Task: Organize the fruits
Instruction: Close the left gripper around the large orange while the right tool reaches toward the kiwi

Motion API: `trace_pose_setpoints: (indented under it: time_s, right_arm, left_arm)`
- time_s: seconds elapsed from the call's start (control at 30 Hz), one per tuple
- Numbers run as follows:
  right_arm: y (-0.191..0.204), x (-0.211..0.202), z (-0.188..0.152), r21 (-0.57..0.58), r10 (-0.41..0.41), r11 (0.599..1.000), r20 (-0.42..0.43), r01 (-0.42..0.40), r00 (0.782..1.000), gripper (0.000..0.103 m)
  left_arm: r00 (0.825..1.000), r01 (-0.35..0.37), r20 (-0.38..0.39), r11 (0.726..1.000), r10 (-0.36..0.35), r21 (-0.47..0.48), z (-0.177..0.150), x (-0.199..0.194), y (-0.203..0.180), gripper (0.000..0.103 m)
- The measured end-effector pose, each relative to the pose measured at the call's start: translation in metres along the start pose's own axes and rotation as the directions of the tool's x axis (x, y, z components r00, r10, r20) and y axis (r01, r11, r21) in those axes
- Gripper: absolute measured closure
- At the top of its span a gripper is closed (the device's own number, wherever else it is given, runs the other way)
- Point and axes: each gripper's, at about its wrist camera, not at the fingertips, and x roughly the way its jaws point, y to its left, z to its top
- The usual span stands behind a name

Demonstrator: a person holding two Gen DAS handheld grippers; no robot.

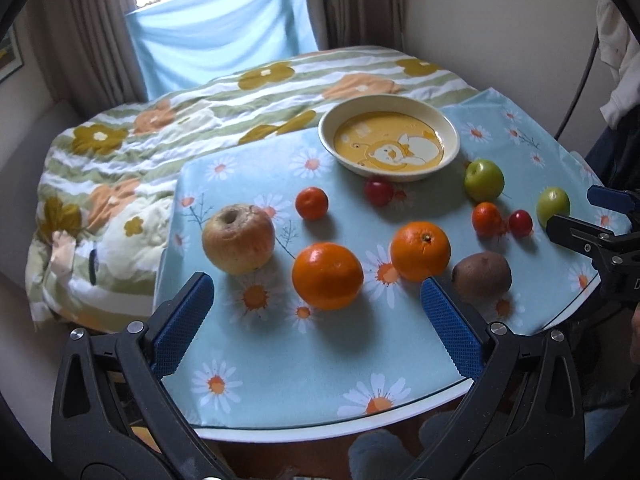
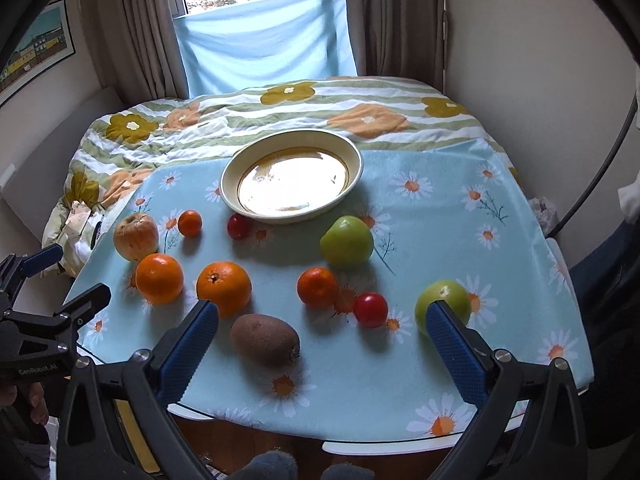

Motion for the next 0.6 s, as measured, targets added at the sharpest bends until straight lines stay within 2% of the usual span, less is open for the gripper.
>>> trace_pose_setpoints:
  time_s: [0.3, 0.37, 0.5, 0.6]
  right_arm:
    - [0.017, 0.036, -0.023, 0.128, -0.042, 0.99, -0.104, 0.055, 0.994, 0.0]
    - [0.023, 0.042, -0.028, 0.135, -0.053, 0.988, -0.118, 0.069, 0.992, 0.0]
    - [0.032, 0.054, -0.033, 0.146, -0.067, 0.985, -0.141, 0.088, 0.988, 0.0]
    - [0.035, 0.061, -0.035, 0.162, -0.074, 0.982, -0.15, 0.098, 0.986, 0.001]
  left_arm:
    - [0.991, 0.118, -0.073, 0.988, -0.112, 0.097, 0.0, 0.056, 0.003, 0.0]
    - [0.987, 0.139, -0.093, 0.984, -0.128, 0.113, 0.0, 0.066, 0.001, 0.004]
    - [0.982, 0.161, -0.122, 0.979, -0.145, 0.128, 0.0, 0.082, -0.001, 0.006]
    - [0.977, 0.179, -0.143, 0.976, -0.16, 0.125, 0.0, 0.091, 0.0, 0.014]
